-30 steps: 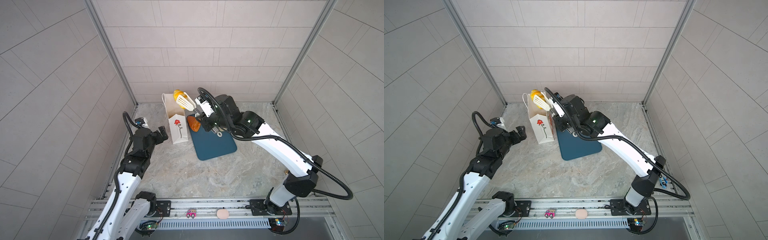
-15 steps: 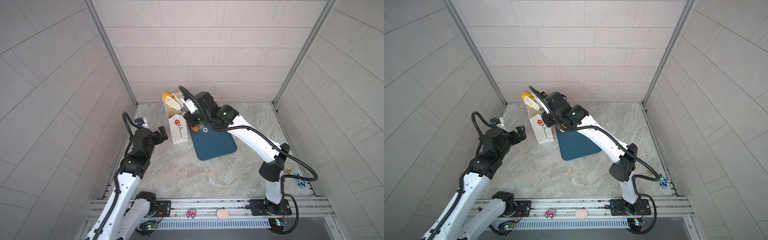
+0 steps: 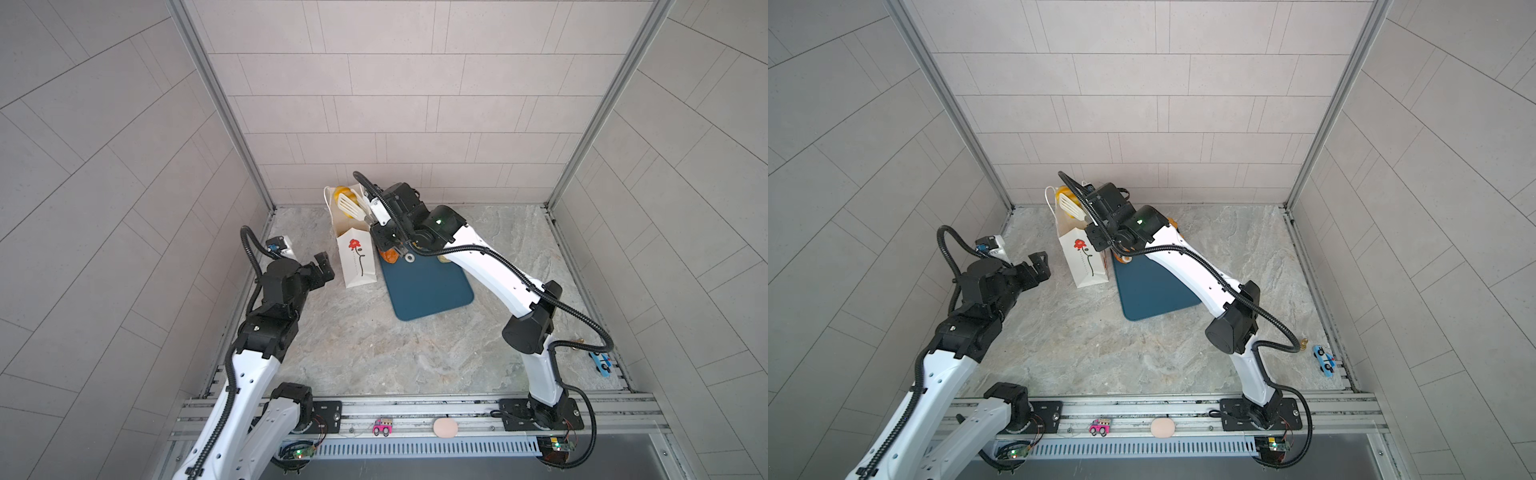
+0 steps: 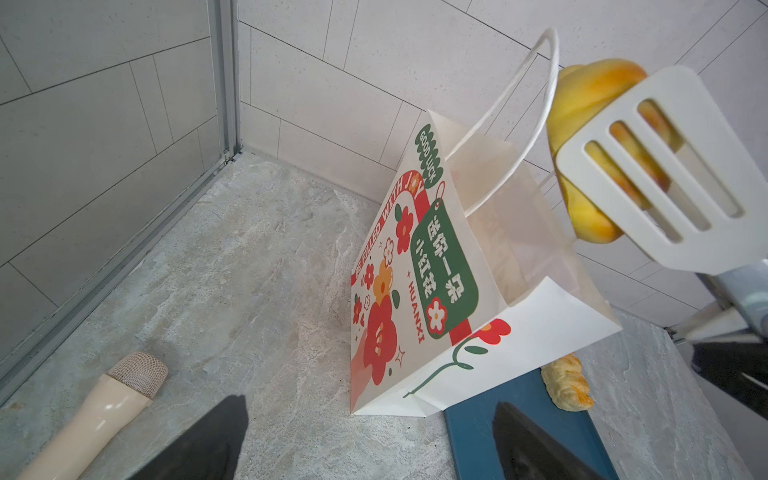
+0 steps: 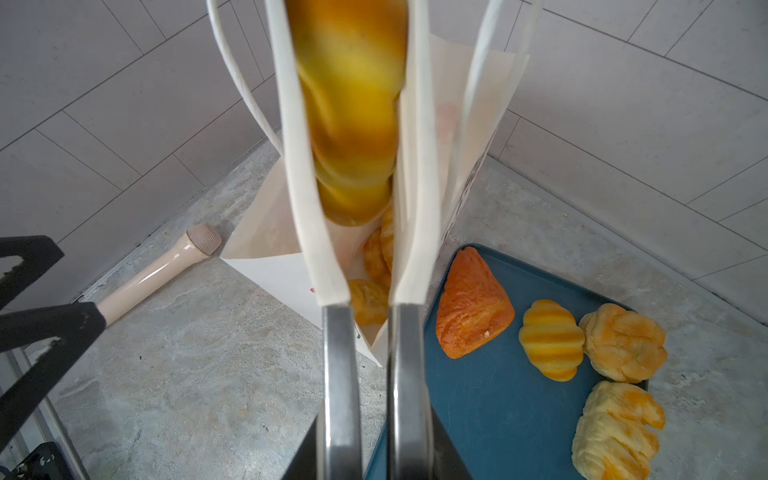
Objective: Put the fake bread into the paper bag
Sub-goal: 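Lower the striped roll in the tongs into the paper bag, then open the tongs to release the striped roll into the bag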
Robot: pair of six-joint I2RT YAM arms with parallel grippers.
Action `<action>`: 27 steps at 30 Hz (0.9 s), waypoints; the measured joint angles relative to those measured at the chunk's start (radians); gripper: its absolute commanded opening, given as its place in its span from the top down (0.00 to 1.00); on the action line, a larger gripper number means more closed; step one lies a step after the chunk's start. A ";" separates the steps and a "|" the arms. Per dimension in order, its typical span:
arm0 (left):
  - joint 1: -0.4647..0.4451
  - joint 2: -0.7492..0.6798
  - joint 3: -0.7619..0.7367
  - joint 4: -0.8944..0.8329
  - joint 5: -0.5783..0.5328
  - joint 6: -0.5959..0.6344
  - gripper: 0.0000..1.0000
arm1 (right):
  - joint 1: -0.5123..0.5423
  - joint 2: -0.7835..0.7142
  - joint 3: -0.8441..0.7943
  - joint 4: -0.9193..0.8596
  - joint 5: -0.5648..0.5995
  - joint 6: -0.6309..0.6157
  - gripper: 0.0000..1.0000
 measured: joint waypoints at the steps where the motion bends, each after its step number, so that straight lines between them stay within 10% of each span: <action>1: 0.000 0.000 0.000 0.000 0.000 0.000 0.00 | -0.001 0.003 0.000 -0.003 0.001 0.000 0.65; 27: 0.000 0.009 0.000 0.000 0.008 0.000 0.00 | -0.003 -0.006 0.002 -0.074 -0.022 -0.005 0.42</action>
